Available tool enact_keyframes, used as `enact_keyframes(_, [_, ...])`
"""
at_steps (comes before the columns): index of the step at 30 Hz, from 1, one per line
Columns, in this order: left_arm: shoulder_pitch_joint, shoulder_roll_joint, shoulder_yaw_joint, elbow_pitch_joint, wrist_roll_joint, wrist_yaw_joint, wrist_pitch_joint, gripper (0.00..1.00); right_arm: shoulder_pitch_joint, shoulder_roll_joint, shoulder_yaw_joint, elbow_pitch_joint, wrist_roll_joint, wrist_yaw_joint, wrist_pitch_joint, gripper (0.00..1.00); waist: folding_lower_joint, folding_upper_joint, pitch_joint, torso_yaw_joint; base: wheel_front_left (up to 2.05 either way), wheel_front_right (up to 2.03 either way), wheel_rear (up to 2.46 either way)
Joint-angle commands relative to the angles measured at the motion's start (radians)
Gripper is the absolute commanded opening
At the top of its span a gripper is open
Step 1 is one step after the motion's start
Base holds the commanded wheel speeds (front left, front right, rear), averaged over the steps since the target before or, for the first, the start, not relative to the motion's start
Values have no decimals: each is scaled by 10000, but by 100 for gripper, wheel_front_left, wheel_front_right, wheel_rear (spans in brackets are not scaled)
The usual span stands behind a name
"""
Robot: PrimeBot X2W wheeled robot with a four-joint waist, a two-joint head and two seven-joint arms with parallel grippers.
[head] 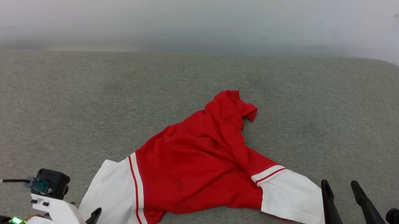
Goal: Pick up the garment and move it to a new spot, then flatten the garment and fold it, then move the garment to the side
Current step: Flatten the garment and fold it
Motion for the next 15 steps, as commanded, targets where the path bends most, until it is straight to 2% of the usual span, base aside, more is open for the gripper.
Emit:
enact_keyframes(1, [144, 173, 47, 60, -134, 4, 282, 100, -211, -107, 128, 58, 108, -3, -116, 100, 0, -1, 331, -355, 0, 0, 0])
enact_keyframes(7, [296, 548, -23, 584, -777, -98, 1558, 100, -438, -61, 420, 272, 324, -3, -390, 100, 0, -1, 780, -730, 0, 0, 0])
enact_keyframes(12, [348, 540, -254, 1152, -1270, -267, 2391, 100, -570, -6, 536, 493, 511, -2, -573, 100, 0, -1, 1086, -882, 0, 0, 0])
enact_keyframes(14, [338, 461, -432, 1202, -1369, -422, 2584, 31, -622, 7, 493, 527, 534, -3, -596, 100, 0, -1, 1145, -909, 0, 0, 0])
enact_keyframes(15, [281, 396, -467, 1172, -1385, -520, 2567, 0, -616, 10, 423, 551, 554, -3, -563, 100, 0, -1, 1160, -906, 0, 0, 0])
